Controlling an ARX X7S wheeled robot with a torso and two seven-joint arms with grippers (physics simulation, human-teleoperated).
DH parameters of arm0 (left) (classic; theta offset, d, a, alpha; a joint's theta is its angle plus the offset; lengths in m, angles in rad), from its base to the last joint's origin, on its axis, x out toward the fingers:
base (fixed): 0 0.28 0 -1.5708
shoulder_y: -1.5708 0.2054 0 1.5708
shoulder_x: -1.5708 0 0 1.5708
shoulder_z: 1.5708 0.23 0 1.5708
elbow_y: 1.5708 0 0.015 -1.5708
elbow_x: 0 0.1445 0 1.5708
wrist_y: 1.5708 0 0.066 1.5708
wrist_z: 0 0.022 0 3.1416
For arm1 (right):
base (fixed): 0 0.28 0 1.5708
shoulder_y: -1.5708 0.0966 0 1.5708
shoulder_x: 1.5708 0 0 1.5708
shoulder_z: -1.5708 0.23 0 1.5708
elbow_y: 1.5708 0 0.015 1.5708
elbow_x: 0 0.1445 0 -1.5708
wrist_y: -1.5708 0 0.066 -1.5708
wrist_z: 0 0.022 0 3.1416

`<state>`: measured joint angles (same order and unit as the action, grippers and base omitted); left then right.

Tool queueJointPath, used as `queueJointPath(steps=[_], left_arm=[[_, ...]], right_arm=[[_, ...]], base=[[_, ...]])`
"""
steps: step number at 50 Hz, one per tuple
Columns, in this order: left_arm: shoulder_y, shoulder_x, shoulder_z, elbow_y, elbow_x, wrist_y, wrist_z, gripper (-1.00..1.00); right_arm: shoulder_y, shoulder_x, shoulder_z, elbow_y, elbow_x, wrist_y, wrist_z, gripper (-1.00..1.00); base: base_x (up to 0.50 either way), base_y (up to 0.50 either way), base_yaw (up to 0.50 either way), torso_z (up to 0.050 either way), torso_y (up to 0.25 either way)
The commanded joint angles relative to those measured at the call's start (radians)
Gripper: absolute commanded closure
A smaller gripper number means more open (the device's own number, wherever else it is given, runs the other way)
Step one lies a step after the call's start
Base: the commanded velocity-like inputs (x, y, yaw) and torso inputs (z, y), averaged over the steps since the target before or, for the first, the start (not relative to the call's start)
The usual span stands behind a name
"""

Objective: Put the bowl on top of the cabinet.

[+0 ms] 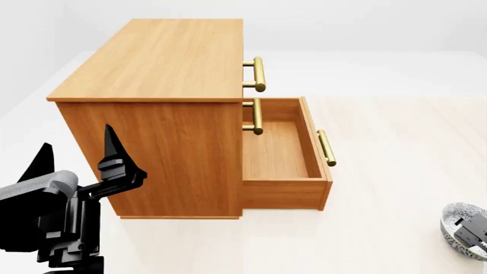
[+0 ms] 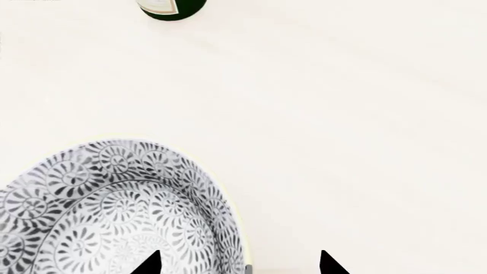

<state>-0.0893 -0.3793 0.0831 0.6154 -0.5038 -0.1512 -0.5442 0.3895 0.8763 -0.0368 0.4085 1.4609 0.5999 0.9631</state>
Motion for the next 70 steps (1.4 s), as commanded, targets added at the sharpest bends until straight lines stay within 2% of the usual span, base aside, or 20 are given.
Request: queueJointPath(steps=[1, 7, 8, 28, 40, 42, 46, 48, 57, 64, 70], left_arm=[[-0.002, -0.002, 0.003, -0.003, 0.0, 0.002, -0.002, -1.0], [-0.003, -0.002, 0.003, -0.006, -0.001, 0.004, -0.002, -1.0], [-0.004, -0.003, 0.004, -0.002, -0.003, 0.0, -0.005, -1.0], [-0.002, -0.01, 0.004, 0.01, -0.009, -0.003, -0.014, -1.0], [-0.001, -0.013, 0.005, 0.012, -0.011, -0.002, -0.019, -1.0], [-0.002, -0.012, 0.004, 0.004, -0.01, 0.004, -0.015, -1.0], [-0.001, -0.013, 0.004, 0.006, -0.011, 0.005, -0.017, -1.0], [0.0, -0.011, 0.005, -0.002, -0.008, 0.011, -0.013, -1.0], [-0.003, -0.014, 0.007, 0.005, -0.01, 0.006, -0.019, -1.0], [-0.003, -0.014, 0.007, -0.001, -0.01, 0.01, -0.019, -1.0], [-0.001, -0.017, 0.006, 0.002, -0.012, 0.01, -0.021, -1.0]], right_arm=[[0.002, -0.014, -0.017, 0.03, -0.016, 0.007, -0.016, -1.0], [0.007, -0.015, -0.024, 0.04, -0.022, 0.008, -0.026, -1.0], [0.007, -0.016, -0.024, 0.044, -0.023, 0.008, -0.026, 1.0], [-0.001, -0.007, -0.018, 0.013, -0.017, 0.014, -0.007, 1.0], [0.069, 0.032, 0.015, -0.148, 0.003, 0.011, -0.013, 1.0], [0.091, 0.038, 0.024, -0.186, 0.003, 0.0, -0.053, 1.0], [0.164, 0.058, 0.001, -0.235, 0.008, 0.044, -0.033, 1.0], [0.203, 0.063, -0.006, -0.257, 0.011, 0.054, -0.086, 1.0], [0.281, 0.065, 0.01, -0.311, 0.063, 0.079, -0.091, 1.0], [0.404, 0.093, 0.001, -0.42, 0.157, 0.166, 0.031, 1.0], [0.613, 0.099, -0.059, -0.432, 0.247, 0.279, 0.151, 1.0]], base=[[0.0, 0.0, 0.0, 0.0, 0.0], [0.0, 0.0, 0.0, 0.0, 0.0], [0.0, 0.0, 0.0, 0.0, 0.0], [0.0, 0.0, 0.0, 0.0, 0.0], [0.0, 0.0, 0.0, 0.0, 0.0], [0.0, 0.0, 0.0, 0.0, 0.0], [0.0, 0.0, 0.0, 0.0, 0.0], [0.0, 0.0, 0.0, 0.0, 0.0], [0.0, 0.0, 0.0, 0.0, 0.0], [0.0, 0.0, 0.0, 0.0, 0.0], [0.0, 0.0, 0.0, 0.0, 0.0]])
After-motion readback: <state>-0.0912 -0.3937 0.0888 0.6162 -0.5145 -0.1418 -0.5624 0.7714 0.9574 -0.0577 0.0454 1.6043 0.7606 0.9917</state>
